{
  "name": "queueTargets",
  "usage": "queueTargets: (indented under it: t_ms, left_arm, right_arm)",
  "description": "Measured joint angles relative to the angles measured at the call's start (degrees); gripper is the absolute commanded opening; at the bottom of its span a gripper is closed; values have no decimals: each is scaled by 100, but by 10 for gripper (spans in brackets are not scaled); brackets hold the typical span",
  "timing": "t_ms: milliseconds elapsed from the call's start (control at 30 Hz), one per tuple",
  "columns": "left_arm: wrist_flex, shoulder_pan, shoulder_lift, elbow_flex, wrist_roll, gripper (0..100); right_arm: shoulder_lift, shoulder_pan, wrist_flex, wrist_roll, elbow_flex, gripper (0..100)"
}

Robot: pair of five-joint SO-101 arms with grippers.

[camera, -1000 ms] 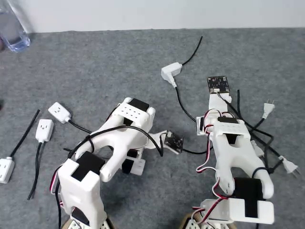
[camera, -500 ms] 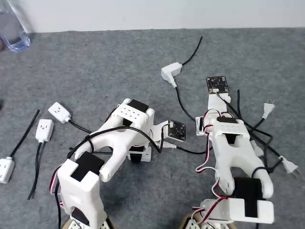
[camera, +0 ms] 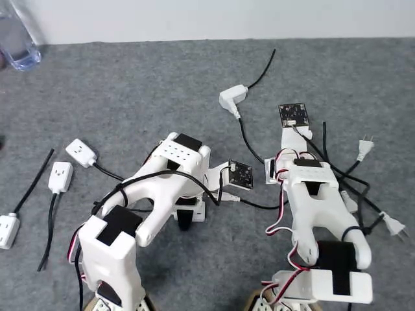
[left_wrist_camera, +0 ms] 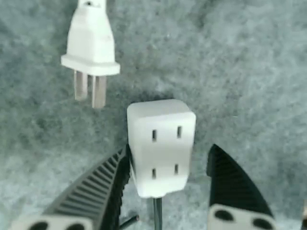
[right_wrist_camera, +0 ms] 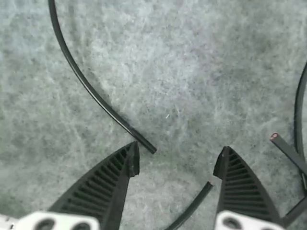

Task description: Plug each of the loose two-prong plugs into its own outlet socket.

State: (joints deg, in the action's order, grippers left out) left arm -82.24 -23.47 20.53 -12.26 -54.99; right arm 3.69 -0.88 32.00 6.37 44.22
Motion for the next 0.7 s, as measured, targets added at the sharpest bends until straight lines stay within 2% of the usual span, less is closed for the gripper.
queueTargets:
  t_ms: [400, 567, 700]
  left_arm:
    - [-589, 387, -114, 571, 9, 261]
    - [-1222, 404, -1415, 941, 70, 261]
    - [-1442, 633, -2884, 1266, 914, 261]
  right_arm:
    - [0, -18, 0, 0, 0, 259]
    - [0, -9, 0, 0, 0, 259]
    - [0, -18, 0, 0, 0, 259]
